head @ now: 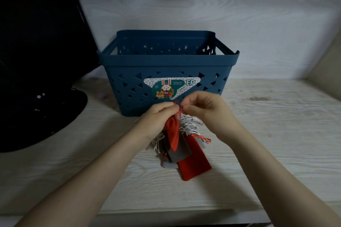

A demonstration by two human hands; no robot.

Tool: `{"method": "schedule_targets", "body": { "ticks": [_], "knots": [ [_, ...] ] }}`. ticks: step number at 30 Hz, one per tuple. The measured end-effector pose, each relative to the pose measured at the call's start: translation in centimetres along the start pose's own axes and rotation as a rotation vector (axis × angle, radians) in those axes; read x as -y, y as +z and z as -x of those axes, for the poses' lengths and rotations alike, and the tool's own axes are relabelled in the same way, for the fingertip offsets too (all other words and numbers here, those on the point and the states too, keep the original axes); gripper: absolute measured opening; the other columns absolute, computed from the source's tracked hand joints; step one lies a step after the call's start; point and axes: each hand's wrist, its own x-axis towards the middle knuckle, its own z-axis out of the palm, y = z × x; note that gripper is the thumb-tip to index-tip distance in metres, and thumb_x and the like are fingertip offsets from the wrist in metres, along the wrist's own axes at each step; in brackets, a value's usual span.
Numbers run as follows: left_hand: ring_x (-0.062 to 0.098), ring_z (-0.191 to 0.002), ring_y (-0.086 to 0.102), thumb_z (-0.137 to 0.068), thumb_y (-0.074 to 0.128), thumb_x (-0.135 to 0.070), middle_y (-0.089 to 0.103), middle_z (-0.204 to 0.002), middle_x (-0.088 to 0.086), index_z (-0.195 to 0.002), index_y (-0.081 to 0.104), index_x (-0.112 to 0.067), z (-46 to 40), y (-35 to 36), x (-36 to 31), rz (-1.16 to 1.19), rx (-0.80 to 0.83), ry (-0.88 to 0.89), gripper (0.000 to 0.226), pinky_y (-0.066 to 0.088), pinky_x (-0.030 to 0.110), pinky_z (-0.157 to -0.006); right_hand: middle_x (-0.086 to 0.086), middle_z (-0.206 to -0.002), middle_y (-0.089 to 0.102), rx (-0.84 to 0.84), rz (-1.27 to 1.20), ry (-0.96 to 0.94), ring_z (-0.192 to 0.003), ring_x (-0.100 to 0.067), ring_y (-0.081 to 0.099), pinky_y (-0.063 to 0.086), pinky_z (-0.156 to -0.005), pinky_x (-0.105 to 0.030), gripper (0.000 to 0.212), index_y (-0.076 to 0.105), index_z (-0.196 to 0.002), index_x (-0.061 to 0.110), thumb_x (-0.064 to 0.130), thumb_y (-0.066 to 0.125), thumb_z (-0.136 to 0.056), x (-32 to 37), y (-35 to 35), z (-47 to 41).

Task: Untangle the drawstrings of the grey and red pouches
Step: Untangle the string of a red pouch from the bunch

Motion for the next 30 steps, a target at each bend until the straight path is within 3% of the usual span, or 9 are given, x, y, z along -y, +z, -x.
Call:
{"method": "schedule_targets", "body": {
  "ticks": [6, 8, 12, 15, 18, 23, 26, 29, 30],
  "knots": [
    [0.007, -0.053, 0.048, -0.093, 0.048, -0.016, 0.052, -0.052, -0.006, -0.059, 0.054, -0.014, 0.25, 0.1, 0.02, 0.074, -0.013, -0.066, 0.035, 0.038, 0.018, -0.056, 0.008, -0.07, 0.065, 0.049, 0.192, 0.001, -0.064, -0.004, 0.059, 0.048, -0.065, -0.019, 0.015, 0.064, -0.08, 0.014, 0.0, 0.061, -0.085, -0.47, -0.18, 0.36],
    [0.009, -0.057, 0.046, -0.093, 0.048, -0.015, 0.049, -0.057, -0.002, -0.059, 0.056, -0.017, 0.21, 0.14, -0.11, 0.082, -0.003, -0.063, 0.035, 0.035, 0.023, -0.059, 0.01, -0.078, 0.065, 0.06, 0.339, -0.081, -0.07, -0.003, 0.06, 0.048, -0.068, -0.019, 0.008, 0.064, -0.089, 0.014, 0.007, 0.065, -0.085, -0.13, -0.2, 0.31],
    [0.014, -0.064, 0.049, -0.095, 0.047, -0.014, 0.052, -0.067, 0.006, -0.072, 0.06, -0.012, 0.31, 0.26, -0.67, 0.078, 0.021, -0.07, 0.027, 0.038, 0.025, -0.063, 0.011, -0.083, 0.061, 0.068, 0.506, -0.277, -0.081, -0.005, 0.059, 0.046, -0.072, -0.013, 0.023, 0.065, -0.099, 0.01, 0.006, 0.073, -0.077, 0.05, -0.12, -0.09],
    [0.019, -0.073, 0.05, -0.096, 0.043, -0.016, 0.052, -0.076, 0.011, -0.081, 0.059, -0.005, 0.48, 0.24, -0.81, 0.049, 0.034, -0.079, 0.024, 0.039, 0.03, -0.073, 0.006, -0.082, 0.062, -0.011, 0.543, -0.319, -0.081, -0.006, 0.057, 0.045, -0.071, -0.01, 0.019, 0.07, -0.092, 0.008, 0.001, 0.073, -0.074, -0.17, -0.01, -0.28],
    [0.018, -0.072, 0.047, -0.096, 0.045, -0.012, 0.048, -0.071, 0.009, -0.075, 0.054, -0.007, 0.7, 0.29, -0.86, -0.01, 0.056, -0.078, 0.022, 0.037, 0.03, -0.072, 0.009, -0.077, 0.061, -0.09, 0.549, -0.328, -0.078, -0.002, 0.056, 0.044, -0.069, -0.007, 0.015, 0.071, -0.085, 0.008, -0.001, 0.072, -0.073, -0.49, 0.04, -0.3],
    [0.011, -0.07, 0.058, -0.087, 0.06, -0.007, 0.063, -0.075, 0.005, -0.078, 0.064, -0.015, 0.76, 0.52, -0.47, -0.115, -0.032, -0.017, 0.012, 0.047, 0.024, -0.071, 0.006, -0.074, 0.064, -0.129, 0.482, -0.234, -0.063, 0.003, 0.059, 0.047, -0.067, -0.009, 0.012, 0.069, -0.085, 0.007, -0.002, 0.07, -0.076, -0.71, -0.03, -0.1],
    [0.003, -0.063, 0.061, -0.084, 0.064, -0.006, 0.066, -0.069, -0.004, -0.071, 0.066, -0.025, 0.76, 0.39, -0.86, -0.115, -0.124, 0.008, 0.023, 0.05, 0.016, -0.063, 0.001, -0.072, 0.068, -0.129, 0.551, -0.302, -0.066, -0.004, 0.06, 0.049, -0.064, -0.016, 0.008, 0.072, -0.081, 0.007, 0.002, 0.068, -0.077, -0.76, -0.1, 0.03],
    [0.016, -0.07, 0.066, -0.084, 0.066, -0.011, 0.07, -0.072, 0.003, -0.069, 0.067, -0.027, 0.76, 0.09, -0.86, -0.258, -0.149, 0.042, 0.022, 0.053, 0.031, -0.071, -0.008, -0.073, 0.068, -0.118, 0.743, -0.454, -0.065, -0.019, 0.063, 0.052, -0.058, -0.032, 0.012, 0.072, -0.081, 0.007, 0.008, 0.063, -0.075, -0.89, 0.15, 0.18],
    [0.022, -0.072, 0.067, -0.084, 0.065, -0.012, 0.07, -0.073, 0.007, -0.071, 0.068, -0.023, 0.79, 0.07, -0.87, -0.309, -0.147, 0.066, 0.018, 0.053, 0.035, -0.071, -0.01, -0.073, 0.066, -0.11, 0.821, -0.494, -0.062, -0.025, 0.064, 0.052, -0.053, -0.032, 0.012, 0.072, -0.082, 0.006, 0.006, 0.063, -0.074, -0.93, 0.26, 0.32]
  ]
}}
